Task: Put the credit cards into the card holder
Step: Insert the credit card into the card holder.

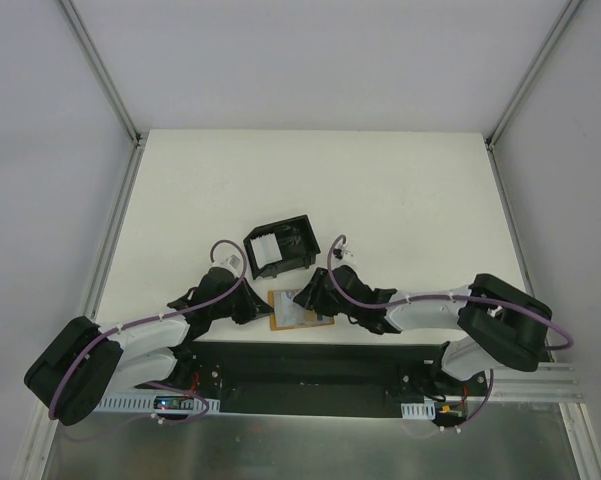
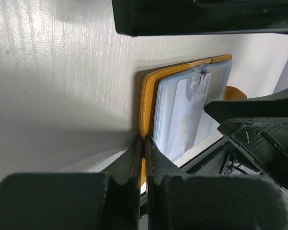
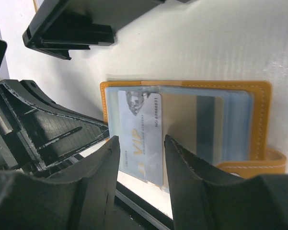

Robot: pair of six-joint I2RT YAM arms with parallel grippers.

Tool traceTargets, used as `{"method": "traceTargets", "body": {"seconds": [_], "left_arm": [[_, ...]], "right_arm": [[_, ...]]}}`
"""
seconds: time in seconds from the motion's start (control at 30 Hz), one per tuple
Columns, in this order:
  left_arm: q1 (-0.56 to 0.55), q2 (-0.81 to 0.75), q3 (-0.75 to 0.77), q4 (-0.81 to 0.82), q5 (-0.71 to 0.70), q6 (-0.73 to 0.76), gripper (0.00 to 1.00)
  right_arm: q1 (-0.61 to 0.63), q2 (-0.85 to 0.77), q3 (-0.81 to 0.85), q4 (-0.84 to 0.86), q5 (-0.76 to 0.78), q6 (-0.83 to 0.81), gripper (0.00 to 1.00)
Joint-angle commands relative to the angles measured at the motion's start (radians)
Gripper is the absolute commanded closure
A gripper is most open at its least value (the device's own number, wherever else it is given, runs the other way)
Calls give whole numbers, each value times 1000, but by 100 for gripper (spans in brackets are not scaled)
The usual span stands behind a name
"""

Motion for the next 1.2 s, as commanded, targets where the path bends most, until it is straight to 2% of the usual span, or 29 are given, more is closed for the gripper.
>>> {"method": "traceTargets", "body": {"seconds": [0.0, 0.3, 0.63, 0.77, 1.0, 1.17], "left_arm": [[5, 22, -38, -143, -29, 36, 100], [5, 19, -35, -142, -29, 38, 100], [5, 19, -32, -142, -29, 36, 100], [5, 4, -32, -145, -29, 39, 100], [5, -99, 4, -237, -29, 88, 100], [5, -160, 63, -304, -19, 119, 100]], "right_arm": [[-2, 50, 90, -105, -50, -55, 55], [1, 151, 196, -99, -151, -99, 55], [19, 142, 216, -56, -197, -87, 60], [18, 70, 207, -73, -176, -144, 60], [9, -141, 277, -419, 4, -365, 53], [6, -185, 313, -701, 149, -374, 40]]}}
